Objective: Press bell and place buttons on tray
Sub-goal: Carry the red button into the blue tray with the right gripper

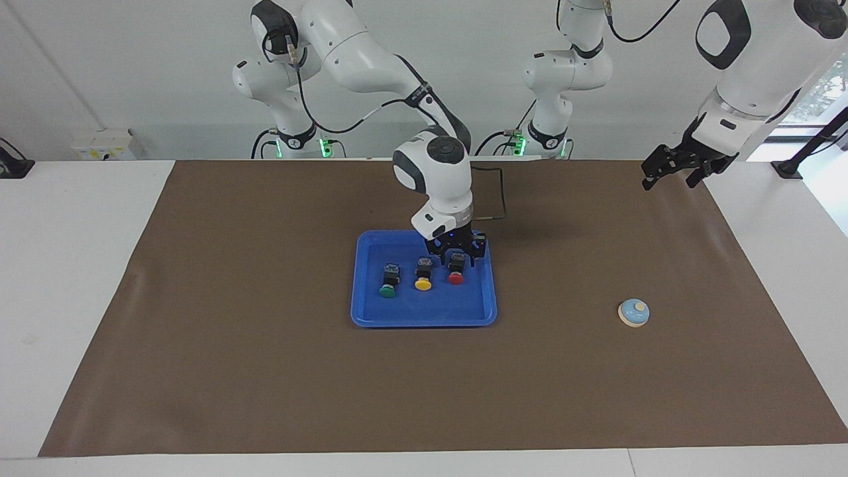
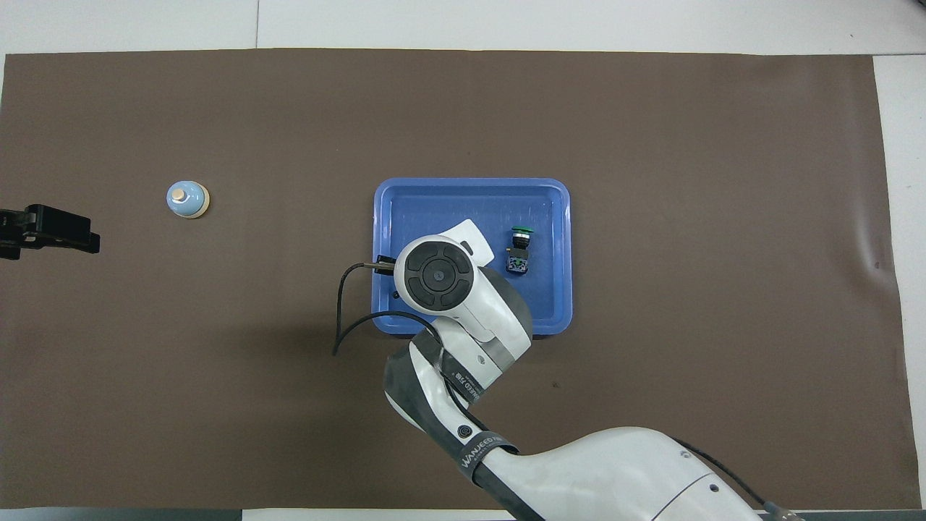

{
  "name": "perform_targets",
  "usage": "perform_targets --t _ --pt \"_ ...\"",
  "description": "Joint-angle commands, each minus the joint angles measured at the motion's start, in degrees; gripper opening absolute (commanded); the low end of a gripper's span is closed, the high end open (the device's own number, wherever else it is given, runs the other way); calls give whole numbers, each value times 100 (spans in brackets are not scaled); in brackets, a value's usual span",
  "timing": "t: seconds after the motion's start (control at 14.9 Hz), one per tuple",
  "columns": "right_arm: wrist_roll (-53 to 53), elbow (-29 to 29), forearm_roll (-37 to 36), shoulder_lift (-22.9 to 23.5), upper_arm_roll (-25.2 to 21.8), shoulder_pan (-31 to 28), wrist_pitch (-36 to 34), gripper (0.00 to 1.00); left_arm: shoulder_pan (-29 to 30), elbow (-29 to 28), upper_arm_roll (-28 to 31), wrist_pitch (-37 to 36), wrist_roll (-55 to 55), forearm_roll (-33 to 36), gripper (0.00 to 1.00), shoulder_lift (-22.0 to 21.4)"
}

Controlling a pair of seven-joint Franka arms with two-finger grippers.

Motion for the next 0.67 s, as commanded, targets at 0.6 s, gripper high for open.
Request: perform_targets --t 0.6 --pt "113 757 -12 -688 -64 -727 -1764 100 0 32 12 -69 -21 -8 100 -34"
